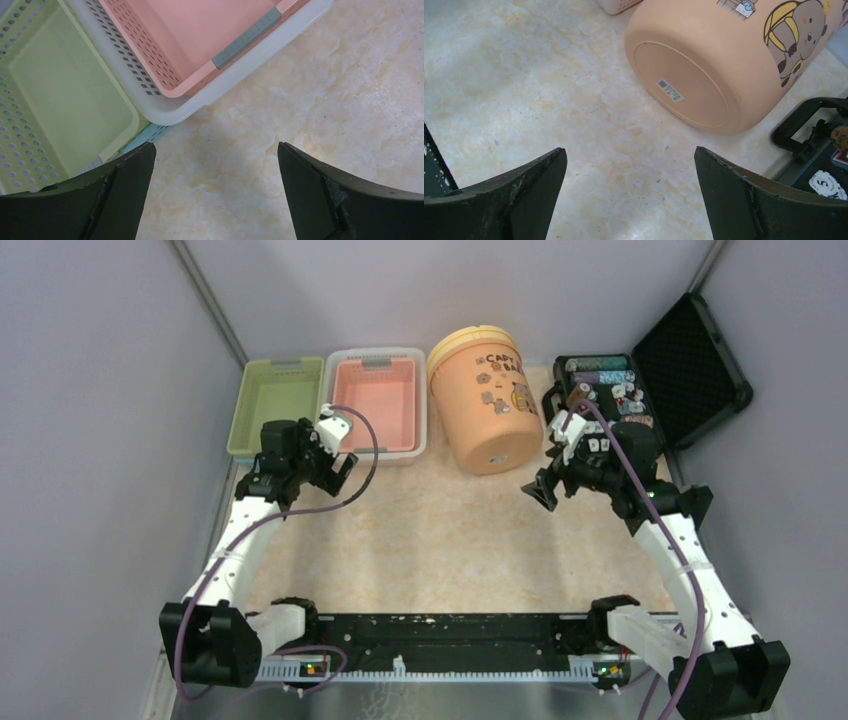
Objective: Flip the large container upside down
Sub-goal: Pick up the container from the container.
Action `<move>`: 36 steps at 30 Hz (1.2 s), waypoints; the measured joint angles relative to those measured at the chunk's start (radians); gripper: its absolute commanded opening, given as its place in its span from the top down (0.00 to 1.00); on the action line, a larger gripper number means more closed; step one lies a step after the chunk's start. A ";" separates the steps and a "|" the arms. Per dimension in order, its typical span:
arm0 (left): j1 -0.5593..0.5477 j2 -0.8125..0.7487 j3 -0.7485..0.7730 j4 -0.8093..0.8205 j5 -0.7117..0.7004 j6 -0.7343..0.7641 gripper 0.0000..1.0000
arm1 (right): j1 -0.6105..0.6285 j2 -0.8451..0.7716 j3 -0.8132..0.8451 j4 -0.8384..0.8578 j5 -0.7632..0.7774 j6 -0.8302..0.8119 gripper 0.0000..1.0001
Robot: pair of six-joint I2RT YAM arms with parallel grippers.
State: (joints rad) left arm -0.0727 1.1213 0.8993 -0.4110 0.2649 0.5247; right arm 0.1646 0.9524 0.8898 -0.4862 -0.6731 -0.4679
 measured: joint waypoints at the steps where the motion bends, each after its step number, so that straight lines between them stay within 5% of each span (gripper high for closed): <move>1: 0.000 0.000 0.003 -0.001 0.006 -0.001 0.01 | 0.002 0.001 0.000 0.008 0.007 0.006 0.01; 17: -0.039 0.047 0.206 -0.029 0.166 0.004 0.01 | 0.006 -0.045 -0.046 0.089 0.111 0.069 0.01; 36: -0.159 0.181 0.291 -0.025 -0.027 0.097 0.01 | 0.006 -0.062 -0.061 0.127 0.158 0.077 0.01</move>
State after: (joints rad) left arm -0.2321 1.3022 1.1904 -0.4358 0.2379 0.6212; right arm 0.1703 0.8902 0.8288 -0.3592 -0.5156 -0.3904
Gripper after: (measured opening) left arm 0.987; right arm 0.988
